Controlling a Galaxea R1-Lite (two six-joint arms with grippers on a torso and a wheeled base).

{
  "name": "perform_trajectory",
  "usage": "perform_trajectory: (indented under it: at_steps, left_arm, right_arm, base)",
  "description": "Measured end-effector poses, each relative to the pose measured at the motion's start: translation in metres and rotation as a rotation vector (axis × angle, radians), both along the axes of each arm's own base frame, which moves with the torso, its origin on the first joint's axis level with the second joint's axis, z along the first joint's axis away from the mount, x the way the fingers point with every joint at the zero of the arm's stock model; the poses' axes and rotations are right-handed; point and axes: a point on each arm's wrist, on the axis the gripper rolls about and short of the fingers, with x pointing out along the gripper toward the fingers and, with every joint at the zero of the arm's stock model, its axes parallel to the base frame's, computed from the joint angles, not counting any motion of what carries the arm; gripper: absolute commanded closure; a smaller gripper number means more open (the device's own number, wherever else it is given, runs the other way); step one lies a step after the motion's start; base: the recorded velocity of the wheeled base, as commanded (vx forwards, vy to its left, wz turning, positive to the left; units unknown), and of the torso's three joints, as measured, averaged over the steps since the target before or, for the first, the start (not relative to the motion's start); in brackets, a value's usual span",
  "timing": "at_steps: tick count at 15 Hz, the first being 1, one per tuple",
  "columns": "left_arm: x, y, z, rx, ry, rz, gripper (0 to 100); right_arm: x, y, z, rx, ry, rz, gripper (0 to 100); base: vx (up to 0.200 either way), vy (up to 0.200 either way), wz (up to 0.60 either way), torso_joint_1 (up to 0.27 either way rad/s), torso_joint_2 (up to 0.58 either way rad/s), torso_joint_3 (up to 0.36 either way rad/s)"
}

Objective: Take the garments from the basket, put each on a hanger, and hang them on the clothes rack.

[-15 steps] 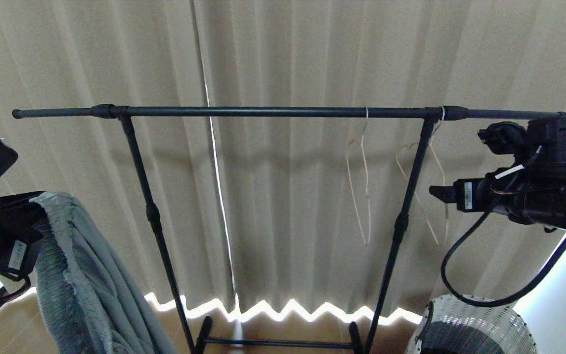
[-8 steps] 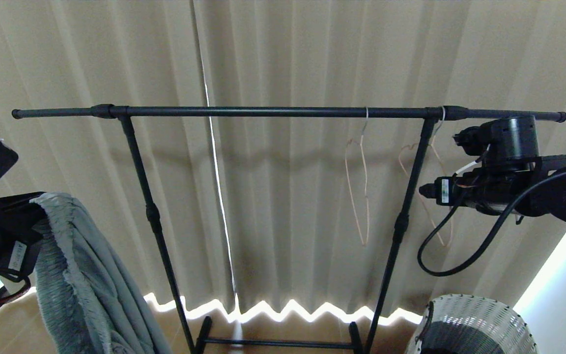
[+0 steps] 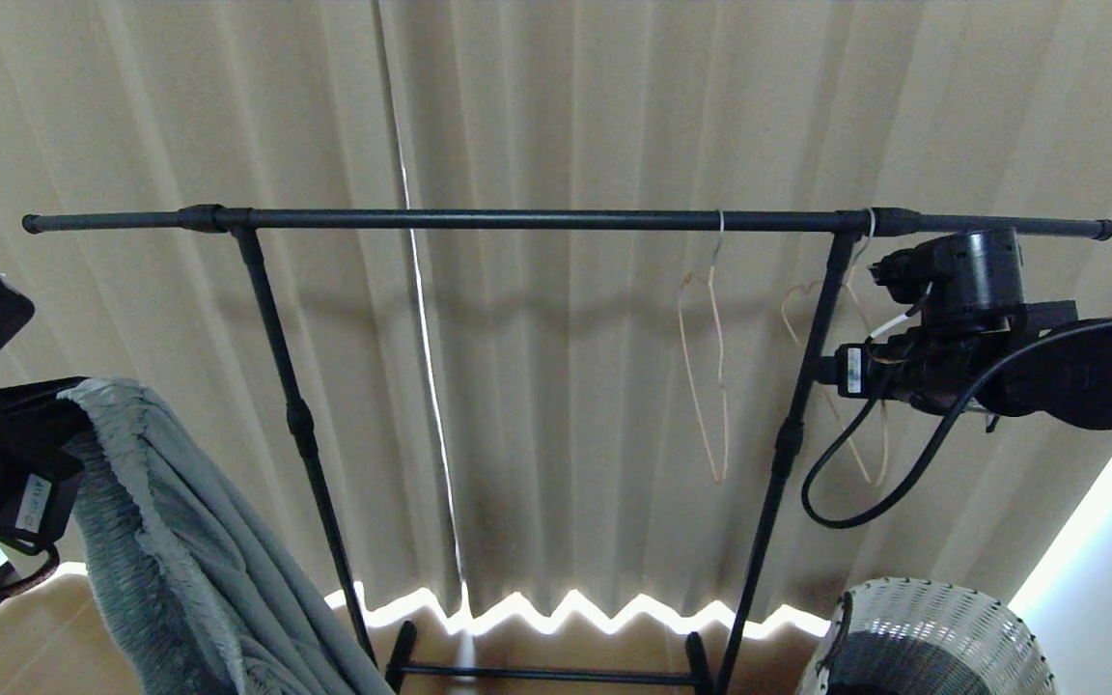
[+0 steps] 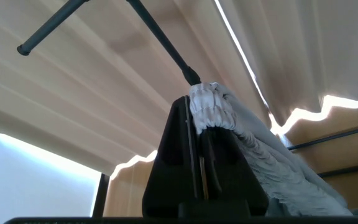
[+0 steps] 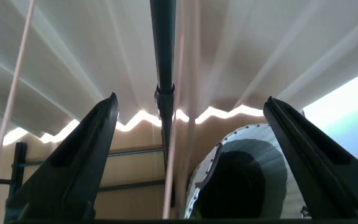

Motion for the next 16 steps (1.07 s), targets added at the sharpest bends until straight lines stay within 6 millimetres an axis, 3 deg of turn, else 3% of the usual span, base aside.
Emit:
perform_trajectory:
  at_steps: [5,6,16]
  left_arm:
    - [0.0002,0.0000,-0.0002,0.000,0.002,0.000,100]
    - [0.0003,-0.0001,-0.0003,0.001,0.002,0.000,100]
    - [0.0007,-0.0002,-0.0009,0.003,0.006,-0.001,100]
  right_arm:
    - [0.0004,-0.0001,-0.0006,0.000,0.001,-0.001,0]
    - [0.0006,-0.0006,-0.0008,0.000,0.002,-0.002,100]
    - [-0.0016,-0.0037,0.0009,-0.011,0.001,-0.017,100]
  base:
    - [0.000,0.000,0.00,0.000,0.00,0.000]
    - [0.000,0.000,0.00,0.000,0.00,0.000]
    - [0.000,0.000,0.00,0.000,0.00,0.000]
